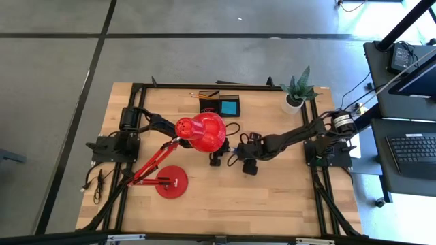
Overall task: Pick and place office supplies into organizer
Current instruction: Put the scissors into the desk organizer
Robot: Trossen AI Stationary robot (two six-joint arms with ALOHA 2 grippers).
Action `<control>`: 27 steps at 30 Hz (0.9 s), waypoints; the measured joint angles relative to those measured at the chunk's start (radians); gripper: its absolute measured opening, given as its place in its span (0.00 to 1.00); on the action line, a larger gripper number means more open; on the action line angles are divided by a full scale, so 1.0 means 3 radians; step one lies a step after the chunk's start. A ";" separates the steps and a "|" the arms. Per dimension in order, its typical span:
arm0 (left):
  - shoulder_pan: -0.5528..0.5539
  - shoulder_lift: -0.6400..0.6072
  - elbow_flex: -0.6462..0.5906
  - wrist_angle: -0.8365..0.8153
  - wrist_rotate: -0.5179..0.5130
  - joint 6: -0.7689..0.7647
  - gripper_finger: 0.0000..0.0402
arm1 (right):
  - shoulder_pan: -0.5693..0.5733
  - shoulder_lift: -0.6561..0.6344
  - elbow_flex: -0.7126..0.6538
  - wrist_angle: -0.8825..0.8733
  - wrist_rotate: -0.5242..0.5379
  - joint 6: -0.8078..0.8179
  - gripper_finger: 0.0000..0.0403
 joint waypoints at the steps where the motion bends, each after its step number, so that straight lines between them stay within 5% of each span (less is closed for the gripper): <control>1: 0.0000 0.0000 0.0000 0.0000 0.0001 0.0002 0.17 | 0.0001 0.0028 0.0006 -0.0008 0.0005 0.0041 0.45; 9: -0.0001 -0.0001 0.0000 0.0000 0.0002 0.0006 0.17 | -0.0052 0.0057 0.0010 -0.0176 -0.0209 0.0460 0.42; 19: -0.0005 -0.0001 0.0000 -0.0003 0.0026 0.0001 0.17 | -0.0170 0.0057 0.0007 -0.0195 -0.0339 0.0352 0.20; 27: -0.0005 -0.0027 -0.0004 0.0003 0.0019 0.0193 0.17 | -0.0172 0.0057 0.0003 -0.0190 -0.0331 0.0377 0.21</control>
